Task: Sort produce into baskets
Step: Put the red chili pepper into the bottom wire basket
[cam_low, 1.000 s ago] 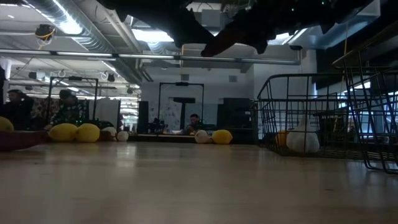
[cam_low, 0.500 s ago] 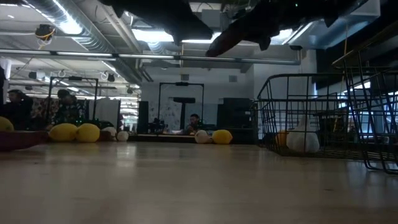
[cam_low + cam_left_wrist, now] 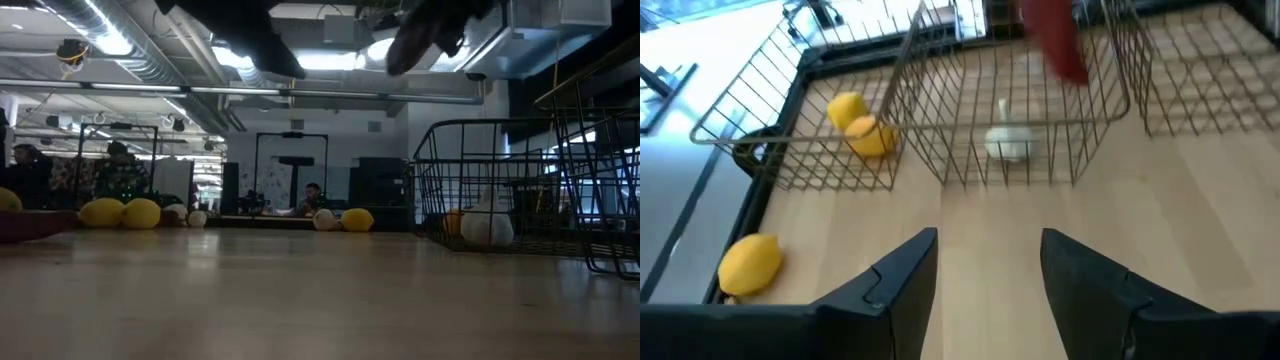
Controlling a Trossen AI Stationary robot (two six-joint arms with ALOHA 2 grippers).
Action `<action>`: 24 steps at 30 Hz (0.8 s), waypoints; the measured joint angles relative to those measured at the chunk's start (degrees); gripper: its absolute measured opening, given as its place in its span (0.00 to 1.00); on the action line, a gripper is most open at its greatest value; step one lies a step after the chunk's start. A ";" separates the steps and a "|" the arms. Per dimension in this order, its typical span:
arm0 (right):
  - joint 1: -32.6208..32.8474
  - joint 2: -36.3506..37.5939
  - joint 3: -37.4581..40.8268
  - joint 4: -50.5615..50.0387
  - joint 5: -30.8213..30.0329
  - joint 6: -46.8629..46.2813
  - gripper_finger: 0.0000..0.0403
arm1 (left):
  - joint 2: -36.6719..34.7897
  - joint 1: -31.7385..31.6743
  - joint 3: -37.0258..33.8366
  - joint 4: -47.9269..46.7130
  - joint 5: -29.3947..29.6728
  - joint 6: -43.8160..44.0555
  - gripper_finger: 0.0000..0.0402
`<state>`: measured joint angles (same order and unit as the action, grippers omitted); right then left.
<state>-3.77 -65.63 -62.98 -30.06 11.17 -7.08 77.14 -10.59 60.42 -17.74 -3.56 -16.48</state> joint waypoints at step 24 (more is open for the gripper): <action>29.86 0.05 -6.76 -25.71 -12.64 -35.32 0.31 | 0.04 0.00 -0.02 3.16 -0.02 -0.10 0.44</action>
<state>26.09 -65.58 -69.73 -55.77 -1.46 -42.40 77.19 -10.59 60.40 -14.58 -3.57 -16.58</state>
